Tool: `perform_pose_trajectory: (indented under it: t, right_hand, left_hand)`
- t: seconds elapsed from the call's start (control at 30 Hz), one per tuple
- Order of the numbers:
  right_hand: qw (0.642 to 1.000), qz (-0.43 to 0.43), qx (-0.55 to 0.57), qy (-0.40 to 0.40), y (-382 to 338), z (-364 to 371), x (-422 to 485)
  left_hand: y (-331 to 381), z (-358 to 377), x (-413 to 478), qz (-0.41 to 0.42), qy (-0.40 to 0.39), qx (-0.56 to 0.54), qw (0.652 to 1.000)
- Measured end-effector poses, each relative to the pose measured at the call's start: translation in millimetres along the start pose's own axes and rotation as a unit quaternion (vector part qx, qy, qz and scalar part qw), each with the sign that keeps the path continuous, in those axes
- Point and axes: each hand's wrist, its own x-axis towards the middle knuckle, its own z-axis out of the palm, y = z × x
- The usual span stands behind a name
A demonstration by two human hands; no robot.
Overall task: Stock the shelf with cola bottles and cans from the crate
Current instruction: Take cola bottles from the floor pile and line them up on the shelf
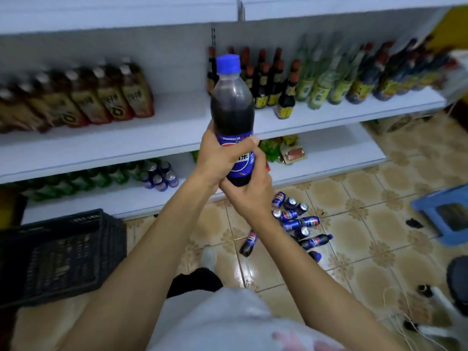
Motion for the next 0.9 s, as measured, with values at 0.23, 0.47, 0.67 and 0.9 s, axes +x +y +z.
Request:
perform_pose_trajectory:
  t: [0.23,0.47,0.67,0.9]
  right_hand:
    - [0.994,-0.086,0.058,-0.042,-56,38,23]
    - [0.983,-0.138,0.089,-0.083,-102,106,53]
    - [0.972,-0.158,0.133,-0.115,-149,194,81]
    - [0.956,-0.195,0.124,-0.182,-221,284,139]
  left_hand:
    - [70,-41,-11,0.080,0.053,0.019,0.995]
    - [108,-109,13,0.128,0.102,0.033,0.986]
    - [143,-202,55,0.153,0.101,0.053,0.982]
    - [205,-302,120,0.178,0.103,0.022,0.978]
